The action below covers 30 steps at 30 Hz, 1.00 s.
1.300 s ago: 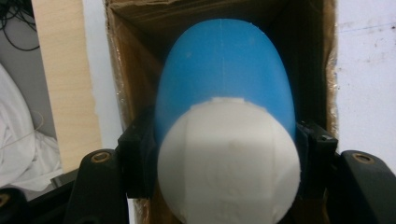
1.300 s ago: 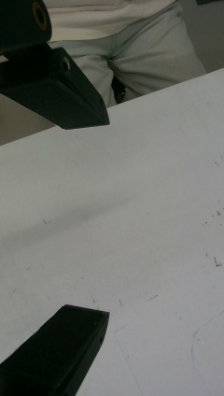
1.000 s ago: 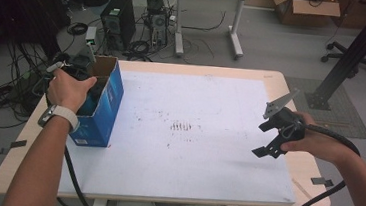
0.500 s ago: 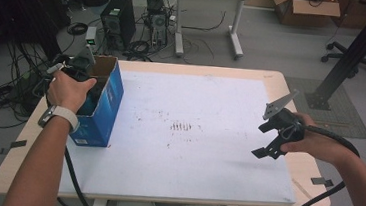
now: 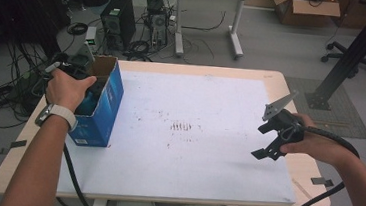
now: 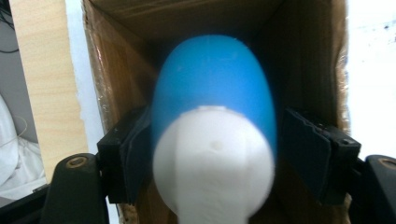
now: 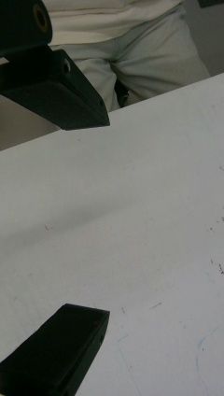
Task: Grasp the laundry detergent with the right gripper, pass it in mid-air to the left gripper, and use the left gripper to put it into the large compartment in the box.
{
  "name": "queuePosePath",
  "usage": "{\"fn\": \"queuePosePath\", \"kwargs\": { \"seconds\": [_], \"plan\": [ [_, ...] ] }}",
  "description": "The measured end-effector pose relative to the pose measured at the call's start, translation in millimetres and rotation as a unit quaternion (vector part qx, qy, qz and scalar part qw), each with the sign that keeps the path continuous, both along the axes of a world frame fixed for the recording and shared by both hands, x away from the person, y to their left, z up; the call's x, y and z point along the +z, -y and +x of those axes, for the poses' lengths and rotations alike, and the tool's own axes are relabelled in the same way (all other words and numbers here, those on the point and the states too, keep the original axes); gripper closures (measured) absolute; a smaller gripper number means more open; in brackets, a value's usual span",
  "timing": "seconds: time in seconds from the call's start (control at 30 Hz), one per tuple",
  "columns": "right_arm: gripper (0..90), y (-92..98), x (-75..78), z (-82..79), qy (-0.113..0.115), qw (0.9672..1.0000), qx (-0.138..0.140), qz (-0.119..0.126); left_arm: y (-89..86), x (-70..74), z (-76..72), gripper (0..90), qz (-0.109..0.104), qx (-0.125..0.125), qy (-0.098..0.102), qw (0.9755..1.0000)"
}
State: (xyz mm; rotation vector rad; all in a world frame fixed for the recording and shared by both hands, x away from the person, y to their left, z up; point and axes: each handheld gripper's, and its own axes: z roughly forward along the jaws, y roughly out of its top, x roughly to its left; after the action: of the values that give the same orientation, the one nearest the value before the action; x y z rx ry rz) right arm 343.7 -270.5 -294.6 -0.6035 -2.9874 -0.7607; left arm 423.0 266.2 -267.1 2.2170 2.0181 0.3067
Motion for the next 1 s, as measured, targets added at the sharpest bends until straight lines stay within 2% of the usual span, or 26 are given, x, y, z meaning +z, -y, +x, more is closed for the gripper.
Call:
{"fn": "queuePosePath", "kwargs": {
  "seconds": [0.1,0.23,0.4,0.67,0.73,0.83,0.93,1.0],
  "plan": [
    [7.1,0.4,0.0,-1.1,0.0,1.0,0.001,-0.002,0.0,5.9,-1.1,25.4,-0.006,0.006,-0.002,1.0],
    [7.5,0.2,1.3,-3.2,-0.002,1.0,0.003,-0.002,0.3,16.4,-3.9,25.4,0.0,0.012,0.007,0.9999],
    [7.7,1.0,4.0,-5.5,0.001,1.0,0.004,-0.002,1.6,33.4,-9.3,25.0,0.0,0.007,0.027,0.9996],
    [7.9,1.0,7.6,-9.2,0.002,1.0,0.006,0.0,5.1,55.1,-20.4,25.5,-0.008,-0.009,0.03,0.9995],
    [7.9,0.4,9.0,-9.9,0.003,1.0,0.006,-0.001,7.2,61.2,-23.9,25.4,-0.018,-0.017,0.032,0.9992],
    [7.9,-0.9,12.1,-11.5,0.007,1.0,0.007,0.001,12.5,69.8,-29.5,25.2,-0.02,-0.031,0.032,0.9988],
    [7.9,-1.6,14.2,-12.7,0.009,0.9999,0.007,0.001,18.0,77.0,-35.3,24.7,-0.033,-0.052,0.031,0.9976],
    [7.9,-2.0,15.1,-13.4,0.01,0.9999,0.006,0.002,22.2,80.4,-39.2,24.6,-0.034,-0.063,0.028,0.9971]
  ]
}}
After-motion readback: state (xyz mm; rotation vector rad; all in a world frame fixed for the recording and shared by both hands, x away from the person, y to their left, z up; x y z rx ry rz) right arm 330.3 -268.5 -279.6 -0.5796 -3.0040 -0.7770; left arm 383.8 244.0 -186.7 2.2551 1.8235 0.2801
